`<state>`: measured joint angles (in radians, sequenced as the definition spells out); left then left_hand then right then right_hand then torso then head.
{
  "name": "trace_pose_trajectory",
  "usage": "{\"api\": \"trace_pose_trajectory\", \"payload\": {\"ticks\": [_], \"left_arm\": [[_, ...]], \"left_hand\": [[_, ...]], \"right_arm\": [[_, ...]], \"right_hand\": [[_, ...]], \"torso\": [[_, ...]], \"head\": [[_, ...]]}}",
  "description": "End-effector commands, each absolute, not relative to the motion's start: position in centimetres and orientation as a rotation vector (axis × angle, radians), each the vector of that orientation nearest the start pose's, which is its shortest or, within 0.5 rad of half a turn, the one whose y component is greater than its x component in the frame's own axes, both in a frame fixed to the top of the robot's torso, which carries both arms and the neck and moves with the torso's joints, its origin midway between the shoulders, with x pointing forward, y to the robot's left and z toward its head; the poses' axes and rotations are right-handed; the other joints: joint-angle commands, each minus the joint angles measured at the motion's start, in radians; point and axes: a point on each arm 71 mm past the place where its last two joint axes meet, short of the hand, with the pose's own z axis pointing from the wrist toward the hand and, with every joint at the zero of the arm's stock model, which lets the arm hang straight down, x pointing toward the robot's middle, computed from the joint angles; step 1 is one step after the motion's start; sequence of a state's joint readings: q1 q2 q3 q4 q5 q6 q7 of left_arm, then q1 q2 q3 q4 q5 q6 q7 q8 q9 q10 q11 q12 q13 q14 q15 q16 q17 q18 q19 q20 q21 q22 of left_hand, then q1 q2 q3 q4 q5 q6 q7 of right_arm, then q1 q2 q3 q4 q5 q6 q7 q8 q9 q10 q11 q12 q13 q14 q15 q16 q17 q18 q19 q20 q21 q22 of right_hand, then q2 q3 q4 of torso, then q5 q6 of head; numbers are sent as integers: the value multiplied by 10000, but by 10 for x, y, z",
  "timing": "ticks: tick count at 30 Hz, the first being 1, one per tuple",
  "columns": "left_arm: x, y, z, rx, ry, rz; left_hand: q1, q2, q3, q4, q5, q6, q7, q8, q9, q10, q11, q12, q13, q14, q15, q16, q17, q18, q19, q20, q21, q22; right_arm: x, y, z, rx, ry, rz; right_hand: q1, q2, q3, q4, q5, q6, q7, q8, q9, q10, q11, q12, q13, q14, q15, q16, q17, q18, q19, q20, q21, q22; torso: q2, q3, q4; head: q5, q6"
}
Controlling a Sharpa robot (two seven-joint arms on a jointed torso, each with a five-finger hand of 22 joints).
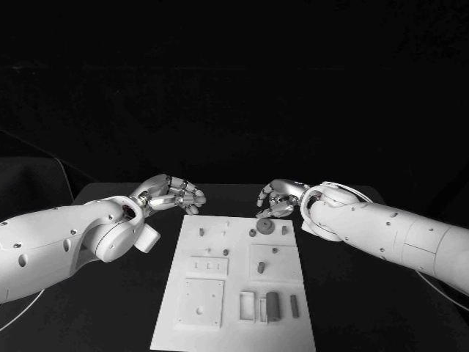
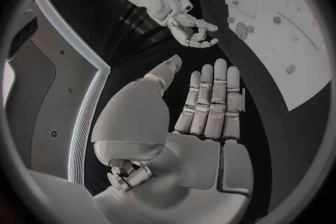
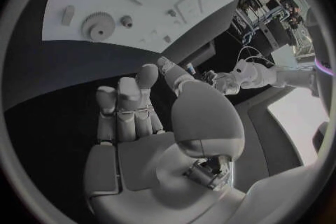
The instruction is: Assemble the parts on the task board
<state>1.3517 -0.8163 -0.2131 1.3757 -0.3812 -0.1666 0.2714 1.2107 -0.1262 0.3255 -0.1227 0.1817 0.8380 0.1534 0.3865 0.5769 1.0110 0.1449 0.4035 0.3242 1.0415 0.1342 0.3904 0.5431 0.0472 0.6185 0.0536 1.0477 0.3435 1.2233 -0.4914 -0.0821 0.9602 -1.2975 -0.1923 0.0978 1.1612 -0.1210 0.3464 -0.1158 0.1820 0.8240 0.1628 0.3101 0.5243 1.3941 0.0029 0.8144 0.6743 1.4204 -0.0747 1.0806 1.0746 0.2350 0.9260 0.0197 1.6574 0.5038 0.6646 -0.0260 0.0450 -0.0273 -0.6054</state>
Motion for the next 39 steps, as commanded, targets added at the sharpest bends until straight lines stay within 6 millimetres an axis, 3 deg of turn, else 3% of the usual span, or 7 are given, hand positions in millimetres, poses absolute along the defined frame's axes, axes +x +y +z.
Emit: {"api": "trace_pose_trajectory", "payload": {"ticks": [1, 10, 16, 20, 23, 25, 39], "left_arm": [[513, 225, -174, -5370, 17151, -12888], [511, 224, -172, -5135, 17119, -12823], [510, 224, -172, -5098, 17132, -12829], [510, 224, -171, -5107, 17097, -12821], [510, 225, -171, -5133, 17110, -12820], [510, 226, -171, -5160, 17114, -12795], [509, 228, -171, -5277, 17120, -12786]], "left_hand": [[91, -35, -43, -12, 44, -42, 5, -58, -16, -72, -5, -60, -17, -84, 13, -53, -4, 119, -35, 0, -55, -15], [105, -61, -63, -19, 41, -60, 3, -78, -24, -101, -4, -93, -27, -101, 19, -72, -3, 115, -51, 3, -70, -22], [107, -64, -67, -19, 41, -63, 6, -82, -25, -105, -1, -99, -29, -102, 20, -74, -3, 114, -52, 4, -72, -23], [105, -66, -72, -16, 40, -68, 9, -86, -27, -110, 2, -106, -31, -101, 19, -75, -1, 113, -52, 4, -73, -23], [103, -69, -77, -14, 40, -74, 12, -92, -29, -116, 6, -112, -33, -98, 19, -75, 1, 113, -51, 5, -73, -23], [102, -70, -81, -12, 40, -78, 14, -95, -31, -119, 7, -117, -34, -96, 19, -76, 2, 112, -50, 5, -74, -24], [97, -73, -94, -5, 39, -92, 19, -109, -37, -131, 13, -133, -39, -90, 19, -77, 6, 111, -47, 7, -75, -24]], "right_arm": [[569, -171, -226, -2194, 17997, 5481], [562, -158, -236, -2560, 18182, 5386], [559, -155, -239, -2617, 18173, 5120], [558, -156, -239, -2713, 18044, 4879], [558, -159, -238, -2679, 17934, 4773], [558, -161, -238, -2642, 17862, 4712], [561, -165, -244, -2546, 17940, 4387]], "right_hand": [[219, 11, -30, -57, 50, -141, 3, -39, -31, -40, -93, 170, 141, -29, -82, 163, 112, 144, 97, 8, 534, 34], [485, -73, -28, -122, 55, -271, -22, -66, -101, -62, -156, 597, 488, 9, -148, 594, 382, 210, 184, -17, 774, 141], [571, -30, -15, -101, 61, -308, -16, -61, -130, -46, -195, 833, 669, 46, -181, 829, 520, 243, 252, -28, 900, 202], [847, -19, -113, -67, 60, -316, -19, -10, -250, -101, -419, 2452, 1878, 220, -334, 2345, 1424, 268, 757, -207, 1440, 679], [920, -4, -287, -40, 65, -362, -38, 26, -375, -359, -612, 4780, 3615, 2297, -420, 5888, 5013, 268, 1326, -470, 1599, 1517], [933, -4, -304, -35, 67, -431, -49, 23, -413, -384, -642, 5369, 4071, 2868, -433, 6604, 5843, 268, 1418, -526, 1593, 1756], [926, 20, -314, -8, 72, -609, -61, 4, -469, 202, -679, 6518, 5337, 3386, -447, 7165, 6522, 268, 1584, -590, 1611, 2051]], "torso": [[269, -133, 148], [568, -355, 317], [710, -447, 347], [780, -511, 356], [839, -533, 381], [891, -555, 385], [972, -568, 408]], "head": [[-84, 132], [-200, 273], [-218, 334], [-244, 354], [-256, 388], [-254, 423], [-206, 416]]}}
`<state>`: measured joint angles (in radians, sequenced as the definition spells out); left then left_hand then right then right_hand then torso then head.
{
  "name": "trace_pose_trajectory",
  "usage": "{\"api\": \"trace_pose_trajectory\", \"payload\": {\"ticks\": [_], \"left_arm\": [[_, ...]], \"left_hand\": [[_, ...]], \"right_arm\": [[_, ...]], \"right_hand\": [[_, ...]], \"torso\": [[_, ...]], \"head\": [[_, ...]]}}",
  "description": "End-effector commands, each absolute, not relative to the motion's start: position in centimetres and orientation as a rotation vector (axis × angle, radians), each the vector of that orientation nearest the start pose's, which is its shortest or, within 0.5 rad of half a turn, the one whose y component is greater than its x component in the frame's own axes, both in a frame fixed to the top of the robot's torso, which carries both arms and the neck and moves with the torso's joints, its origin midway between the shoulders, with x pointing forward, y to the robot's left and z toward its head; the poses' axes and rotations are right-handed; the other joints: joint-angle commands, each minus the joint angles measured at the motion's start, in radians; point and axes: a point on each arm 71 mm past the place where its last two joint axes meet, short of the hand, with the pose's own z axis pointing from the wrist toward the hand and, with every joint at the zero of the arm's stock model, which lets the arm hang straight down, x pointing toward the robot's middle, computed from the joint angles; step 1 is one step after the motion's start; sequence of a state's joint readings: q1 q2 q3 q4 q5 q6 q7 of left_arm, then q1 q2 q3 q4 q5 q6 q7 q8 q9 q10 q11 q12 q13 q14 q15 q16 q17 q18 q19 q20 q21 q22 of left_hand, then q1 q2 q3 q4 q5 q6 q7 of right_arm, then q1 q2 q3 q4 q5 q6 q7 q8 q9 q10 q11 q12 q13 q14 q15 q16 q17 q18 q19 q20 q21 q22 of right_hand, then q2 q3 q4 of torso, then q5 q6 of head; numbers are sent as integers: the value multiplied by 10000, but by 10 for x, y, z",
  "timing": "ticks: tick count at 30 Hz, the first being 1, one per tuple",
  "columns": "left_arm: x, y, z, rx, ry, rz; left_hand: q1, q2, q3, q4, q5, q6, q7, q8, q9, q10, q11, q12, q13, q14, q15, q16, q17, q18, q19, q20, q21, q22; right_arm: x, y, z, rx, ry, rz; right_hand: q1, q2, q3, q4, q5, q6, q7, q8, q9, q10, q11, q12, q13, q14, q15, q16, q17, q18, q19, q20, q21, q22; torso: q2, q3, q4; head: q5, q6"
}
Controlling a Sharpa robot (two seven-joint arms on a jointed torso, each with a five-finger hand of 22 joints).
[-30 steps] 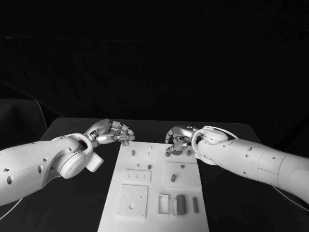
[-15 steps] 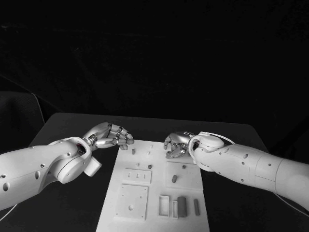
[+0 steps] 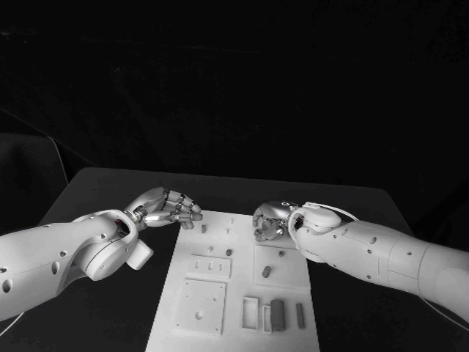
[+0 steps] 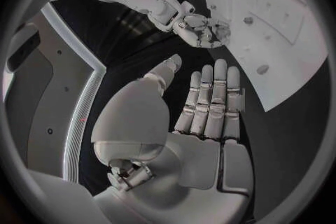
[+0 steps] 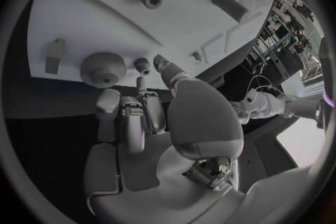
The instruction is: Assemble the parts on the task board
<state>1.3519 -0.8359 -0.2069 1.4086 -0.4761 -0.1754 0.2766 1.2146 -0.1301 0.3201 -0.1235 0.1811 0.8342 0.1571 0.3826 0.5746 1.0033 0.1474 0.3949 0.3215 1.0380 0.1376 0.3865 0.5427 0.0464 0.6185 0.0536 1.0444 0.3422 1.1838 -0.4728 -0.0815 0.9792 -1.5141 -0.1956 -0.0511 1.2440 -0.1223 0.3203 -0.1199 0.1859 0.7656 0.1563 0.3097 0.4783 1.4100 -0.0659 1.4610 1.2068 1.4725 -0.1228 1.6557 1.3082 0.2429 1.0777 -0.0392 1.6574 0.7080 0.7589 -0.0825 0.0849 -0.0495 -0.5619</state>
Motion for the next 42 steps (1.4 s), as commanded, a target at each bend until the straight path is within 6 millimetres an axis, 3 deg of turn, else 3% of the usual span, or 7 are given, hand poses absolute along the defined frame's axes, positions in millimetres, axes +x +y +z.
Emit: {"api": "trace_pose_trajectory", "payload": {"ticks": [1, 18, 28, 42], "left_arm": [[509, 228, -171, -5290, 17117, -12777], [510, 228, -168, -5427, 17093, -12853], [512, 230, -168, -5533, 17082, -12793], [515, 233, -169, -5738, 17039, -12677]], "left_hand": [[58, -33, -40, 4, 45, -56, -18, -70, -13, -54, -12, -48, -13, -54, -14, -38, 11, 119, -47, 7, -42, -11], [16, -8, -74, 48, 45, -101, -5, -112, -30, -90, 4, -96, -25, -38, -13, -43, 24, 114, -33, 13, -43, -11], [10, 2, -79, 57, 46, -109, -4, -120, -34, -95, 5, -106, -28, -33, -14, -44, 27, 114, -29, 14, -43, -11], [14, 30, -77, 66, 51, -121, -2, -133, -39, -108, 7, -125, -32, -26, -16, -46, 32, 116, -22, 12, -42, -11]], "right_arm": [[561, -166, -244, -2536, 17948, 4381], [562, -166, -244, -2385, 18008, 4510], [560, -164, -247, -2393, 18222, 4631], [559, -164, -250, -2396, 18291, 4642]], "right_hand": [[97, 34, -53, 33, 33, -25, 4, 8, -9, 43, 9, 52, 11, 2861, 34, 1413, 4181, 189, 68, -1, 1611, 10], [73, 311, 69, 108, 61, 167, -29, 139, 27, -25, 5, 211, 128, 2861, 34, 1469, 4188, 189, 140, -28, 1588, 155], [5, 467, 196, 133, 71, 728, -237, 428, 142, -115, 39, 342, 243, 2828, 43, 1509, 4164, 189, 154, -43, 1556, 348], [-4, 531, 259, 127, 85, 981, -244, 544, 191, -170, 46, 355, 245, 2797, 46, 1510, 4132, 189, 146, -48, 1543, 421]], "torso": [[31, -1, 2], [108, -16, 4], [129, -12, -4], [188, -27, -4]], "head": [[20, -26], [37, -92], [18, -131], [15, -112]]}}
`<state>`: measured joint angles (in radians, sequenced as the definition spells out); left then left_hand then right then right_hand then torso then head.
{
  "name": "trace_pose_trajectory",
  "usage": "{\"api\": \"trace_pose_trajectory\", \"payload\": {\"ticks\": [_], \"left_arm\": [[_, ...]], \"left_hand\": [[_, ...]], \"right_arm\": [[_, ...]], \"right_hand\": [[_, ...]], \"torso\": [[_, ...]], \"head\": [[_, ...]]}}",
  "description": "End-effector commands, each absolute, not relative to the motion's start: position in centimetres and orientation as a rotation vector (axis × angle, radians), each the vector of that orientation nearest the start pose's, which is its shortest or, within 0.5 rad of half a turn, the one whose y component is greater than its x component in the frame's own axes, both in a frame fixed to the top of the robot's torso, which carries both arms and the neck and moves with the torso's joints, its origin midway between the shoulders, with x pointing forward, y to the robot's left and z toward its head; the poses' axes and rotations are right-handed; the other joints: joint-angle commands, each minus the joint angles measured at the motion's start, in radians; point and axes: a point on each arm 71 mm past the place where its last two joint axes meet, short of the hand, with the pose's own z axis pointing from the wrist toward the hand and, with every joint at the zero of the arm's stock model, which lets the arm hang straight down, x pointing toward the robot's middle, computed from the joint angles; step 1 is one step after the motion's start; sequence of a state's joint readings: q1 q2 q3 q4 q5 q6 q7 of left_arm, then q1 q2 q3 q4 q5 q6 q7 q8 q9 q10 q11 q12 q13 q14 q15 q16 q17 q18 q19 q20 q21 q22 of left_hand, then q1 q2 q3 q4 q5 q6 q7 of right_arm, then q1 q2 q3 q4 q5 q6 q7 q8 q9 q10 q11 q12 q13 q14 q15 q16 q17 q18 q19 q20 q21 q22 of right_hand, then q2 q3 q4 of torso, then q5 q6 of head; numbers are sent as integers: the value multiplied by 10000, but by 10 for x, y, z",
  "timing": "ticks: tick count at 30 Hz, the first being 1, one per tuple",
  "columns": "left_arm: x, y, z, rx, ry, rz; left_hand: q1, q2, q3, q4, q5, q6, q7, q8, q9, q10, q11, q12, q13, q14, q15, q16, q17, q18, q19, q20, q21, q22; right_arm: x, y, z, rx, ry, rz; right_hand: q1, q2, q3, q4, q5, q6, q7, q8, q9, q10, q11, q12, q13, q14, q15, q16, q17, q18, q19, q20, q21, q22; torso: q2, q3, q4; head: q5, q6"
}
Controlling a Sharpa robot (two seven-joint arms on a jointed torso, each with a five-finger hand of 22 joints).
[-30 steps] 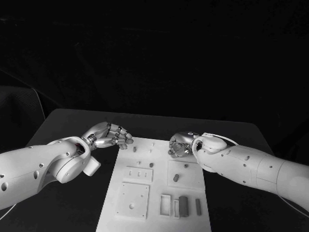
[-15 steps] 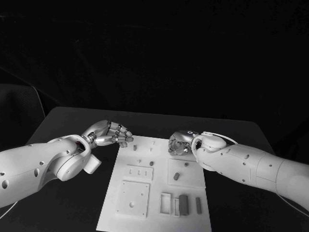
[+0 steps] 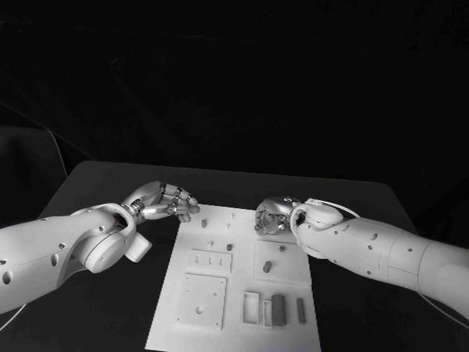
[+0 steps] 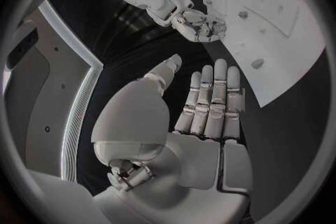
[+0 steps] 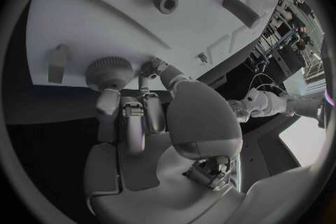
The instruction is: Assemble the parts on the task board
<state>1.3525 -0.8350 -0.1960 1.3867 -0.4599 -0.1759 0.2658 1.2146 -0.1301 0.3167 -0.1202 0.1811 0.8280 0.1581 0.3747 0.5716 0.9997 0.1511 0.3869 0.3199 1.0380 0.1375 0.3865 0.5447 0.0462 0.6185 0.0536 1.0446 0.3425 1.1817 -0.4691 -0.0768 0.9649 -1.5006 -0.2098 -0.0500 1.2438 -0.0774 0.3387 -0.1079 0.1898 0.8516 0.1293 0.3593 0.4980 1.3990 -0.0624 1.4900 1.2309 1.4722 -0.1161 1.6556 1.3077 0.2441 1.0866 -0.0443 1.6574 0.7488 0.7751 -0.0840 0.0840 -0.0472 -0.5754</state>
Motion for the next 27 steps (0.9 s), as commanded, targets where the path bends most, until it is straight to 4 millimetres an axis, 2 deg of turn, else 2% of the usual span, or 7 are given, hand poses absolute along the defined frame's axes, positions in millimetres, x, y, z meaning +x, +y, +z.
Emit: {"api": "trace_pose_trajectory", "payload": {"ticks": [1, 7, 16, 20, 27], "left_arm": [[515, 233, -169, -5739, 17042, -12675], [515, 233, -169, -5743, 17048, -12679], [516, 234, -168, -5811, 16949, -12632], [516, 235, -169, -5842, 16959, -12600], [518, 239, -169, -5907, 16901, -12501]], "left_hand": [[15, 30, -43, 32, 52, -59, -12, -55, -9, -73, -30, -45, -15, -26, -15, -47, 12, 118, -21, 12, -43, -14], [19, 35, -42, 33, 53, -62, -12, -59, -11, -76, -30, -50, -16, -24, -16, -47, 14, 119, -20, 11, -43, -14], [25, 44, -41, 33, 54, -68, -12, -65, -14, -81, -29, -59, -18, -21, -17, -48, 16, 120, -17, 10, -43, -14], [30, 46, -41, 32, 55, -71, -13, -69, -15, -87, -30, -65, -20, -19, -18, -49, 18, 121, -15, 9, -44, -14], [35, 48, -40, 31, 55, -74, -12, -72, -16, -91, -30, -69, -21, -17, -18, -49, 19, 122, -14, 8, -44, -15]], "right_arm": [[559, -164, -249, -2390, 18281, 4642], [559, -164, -249, -2344, 18182, 4635], [559, -164, -246, -2153, 17812, 4594], [557, -163, -242, -2164, 17357, 4665], [553, -159, -239, -2370, 17138, 4674]], "right_hand": [[-1, 83, 75, 6, 47, 123, 27, 49, -6, -60, 12, 65, 5, 2799, -21, 1511, 4136, 177, 57, 3, 1543, 14], [12, 115, 101, -1, 56, 165, 32, 65, 1, -70, 12, 67, 6, 2791, -20, 1510, 4127, 177, 53, 2, 1538, 29], [186, 517, 401, -118, 237, 604, 99, 210, 57, -72, 2, 149, 111, 2755, -16, 1532, 4088, 177, 19, -9, 1515, 210], [226, 583, 492, -164, 382, 882, 132, 302, 92, -28, -12, 201, 182, 2716, -16, 1528, 4036, 177, 8, -12, 1515, 296], [219, 545, 497, -175, 435, 945, 139, 320, 98, -16, -16, 211, 195, 2674, -16, 1509, 3981, 177, 6, -11, 1517, 321]], "torso": [[26, -15, 12], [42, -21, 16], [62, -33, 19], [74, -38, 25], [86, -44, 19]], "head": [[-12, 23], [-16, 32], [-16, 27], [-23, 68], [28, 115]]}}
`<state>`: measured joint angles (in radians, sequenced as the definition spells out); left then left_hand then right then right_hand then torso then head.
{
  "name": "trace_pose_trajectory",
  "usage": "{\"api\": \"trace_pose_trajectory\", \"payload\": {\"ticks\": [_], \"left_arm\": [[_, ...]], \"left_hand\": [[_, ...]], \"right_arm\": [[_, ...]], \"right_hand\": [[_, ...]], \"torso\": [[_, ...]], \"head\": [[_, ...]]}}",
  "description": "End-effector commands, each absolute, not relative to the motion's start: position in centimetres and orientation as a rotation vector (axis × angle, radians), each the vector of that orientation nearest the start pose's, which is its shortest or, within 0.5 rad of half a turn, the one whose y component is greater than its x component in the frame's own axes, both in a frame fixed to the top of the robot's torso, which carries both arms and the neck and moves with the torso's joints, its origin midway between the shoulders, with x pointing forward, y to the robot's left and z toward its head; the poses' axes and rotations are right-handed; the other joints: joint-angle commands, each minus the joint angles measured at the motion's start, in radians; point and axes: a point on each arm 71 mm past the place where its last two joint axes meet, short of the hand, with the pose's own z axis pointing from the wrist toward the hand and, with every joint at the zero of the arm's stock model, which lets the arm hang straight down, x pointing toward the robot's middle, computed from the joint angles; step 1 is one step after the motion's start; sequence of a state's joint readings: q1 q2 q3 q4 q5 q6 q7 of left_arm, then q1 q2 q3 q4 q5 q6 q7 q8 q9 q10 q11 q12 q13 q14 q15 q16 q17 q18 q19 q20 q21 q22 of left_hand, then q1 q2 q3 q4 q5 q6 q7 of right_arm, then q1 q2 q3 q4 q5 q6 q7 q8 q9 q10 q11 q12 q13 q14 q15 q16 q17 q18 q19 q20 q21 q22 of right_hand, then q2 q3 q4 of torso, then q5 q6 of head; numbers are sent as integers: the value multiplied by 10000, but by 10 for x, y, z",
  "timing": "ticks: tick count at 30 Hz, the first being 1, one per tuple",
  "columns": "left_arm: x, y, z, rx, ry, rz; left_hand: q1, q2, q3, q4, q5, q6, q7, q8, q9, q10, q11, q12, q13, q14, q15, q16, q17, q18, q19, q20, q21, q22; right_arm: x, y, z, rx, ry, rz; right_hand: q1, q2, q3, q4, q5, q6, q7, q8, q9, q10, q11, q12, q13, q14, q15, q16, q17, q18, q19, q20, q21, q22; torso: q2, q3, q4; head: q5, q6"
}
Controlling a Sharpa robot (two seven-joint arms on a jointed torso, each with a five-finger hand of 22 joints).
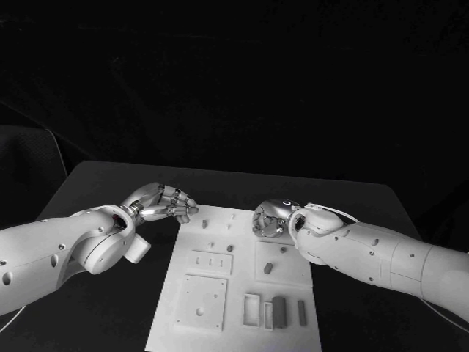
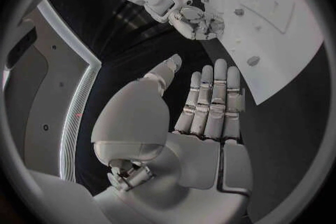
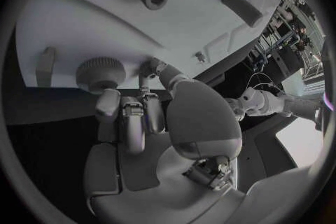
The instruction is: Assemble the parts on the task board
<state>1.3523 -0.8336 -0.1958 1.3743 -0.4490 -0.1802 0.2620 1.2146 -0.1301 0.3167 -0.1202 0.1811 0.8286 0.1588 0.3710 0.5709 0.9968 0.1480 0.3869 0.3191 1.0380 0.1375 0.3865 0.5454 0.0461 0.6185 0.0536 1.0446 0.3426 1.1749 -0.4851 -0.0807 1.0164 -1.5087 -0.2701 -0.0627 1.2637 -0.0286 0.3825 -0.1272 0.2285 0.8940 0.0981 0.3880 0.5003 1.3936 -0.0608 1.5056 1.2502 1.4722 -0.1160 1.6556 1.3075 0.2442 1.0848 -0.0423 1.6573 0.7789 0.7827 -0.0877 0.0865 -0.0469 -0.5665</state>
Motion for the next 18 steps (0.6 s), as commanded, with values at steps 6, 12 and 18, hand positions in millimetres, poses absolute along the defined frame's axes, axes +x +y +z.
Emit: {"api": "trace_pose_trajectory", "payload": {"ticks": [6, 12, 18], "left_arm": [[518, 239, -169, -5927, 16890, -12482], [518, 239, -169, -5926, 16870, -12478], [518, 237, -168, -5888, 16847, -12522]], "left_hand": [[39, 50, -40, 30, 56, -83, -19, -37, -10, -64, 0, -73, -14, -15, -19, -49, 13, 123, -13, 7, -44, -16], [44, 54, -38, 29, 56, -85, -18, -40, -11, -67, 0, -77, -15, -13, -20, -50, 15, 124, -11, 6, -44, -16], [50, 57, -37, 28, 57, -86, -18, -42, -12, -69, -1, -81, -15, -10, -21, -50, 16, 125, -9, 5, -44, -16]], "right_arm": [[551, -153, -233, -2523, 16882, 4743], [552, -138, -217, -2889, 16110, 4694], [554, -122, -210, -3251, 15682, 4597]], "right_hand": [[5, 27, 52, 18, 54, 544, 454, 37, 77, 48, -34, 61, 10, 2634, -16, 1489, 3932, 176, 25, -30, 1519, 31], [-6, 4, 48, 18, 58, 563, 458, 41, 78, 77, -35, 81, 43, 2593, -16, 1468, 3879, 176, 26, -29, 1520, 41], [-54, -88, 24, 27, 49, 598, 465, 37, 73, 150, -41, 126, 113, 2512, -17, 1426, 3767, 176, 35, -27, 1525, 73]], "torso": [[28, -7, 0], [43, -20, -3], [64, -26, 19]], "head": [[44, 61], [44, 104], [47, 181]]}}
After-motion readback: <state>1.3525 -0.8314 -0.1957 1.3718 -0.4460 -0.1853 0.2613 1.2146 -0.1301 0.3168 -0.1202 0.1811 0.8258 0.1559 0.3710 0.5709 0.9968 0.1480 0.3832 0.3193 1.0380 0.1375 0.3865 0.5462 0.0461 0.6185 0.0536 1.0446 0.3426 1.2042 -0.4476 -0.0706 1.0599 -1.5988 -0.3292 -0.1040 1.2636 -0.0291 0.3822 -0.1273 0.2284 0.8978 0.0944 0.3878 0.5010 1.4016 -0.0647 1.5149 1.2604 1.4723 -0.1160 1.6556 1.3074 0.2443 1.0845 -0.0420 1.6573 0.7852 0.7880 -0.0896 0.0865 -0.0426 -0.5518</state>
